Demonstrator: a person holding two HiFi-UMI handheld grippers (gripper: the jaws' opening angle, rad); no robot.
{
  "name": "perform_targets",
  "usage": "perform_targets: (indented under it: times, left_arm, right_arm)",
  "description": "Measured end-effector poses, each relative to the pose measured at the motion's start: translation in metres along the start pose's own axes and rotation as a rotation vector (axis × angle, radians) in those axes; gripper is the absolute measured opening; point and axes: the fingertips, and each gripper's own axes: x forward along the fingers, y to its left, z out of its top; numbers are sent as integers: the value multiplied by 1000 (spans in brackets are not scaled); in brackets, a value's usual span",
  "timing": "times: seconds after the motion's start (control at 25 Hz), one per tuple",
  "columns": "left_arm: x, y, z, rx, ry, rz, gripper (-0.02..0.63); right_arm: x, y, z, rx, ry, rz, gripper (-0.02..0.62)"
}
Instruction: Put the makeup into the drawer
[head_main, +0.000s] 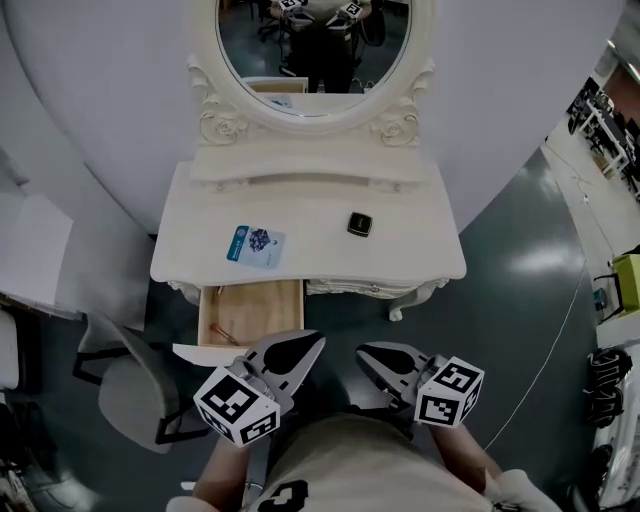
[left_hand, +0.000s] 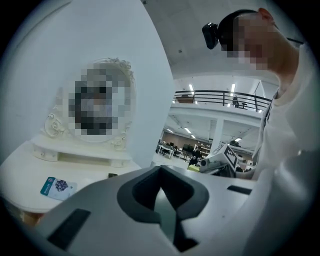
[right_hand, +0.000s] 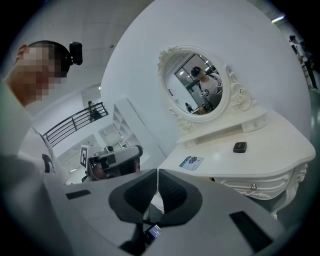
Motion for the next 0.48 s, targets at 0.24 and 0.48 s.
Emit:
perform_targets:
  times: [0.24, 0.48]
  left_arm:
    - [-3, 21, 3, -16, -1, -50, 54]
    - [6, 43, 7, -38, 5, -23, 54]
  right_arm:
    - [25, -13, 11, -18, 16, -53, 29]
    - [35, -55, 34, -30, 24, -85, 29]
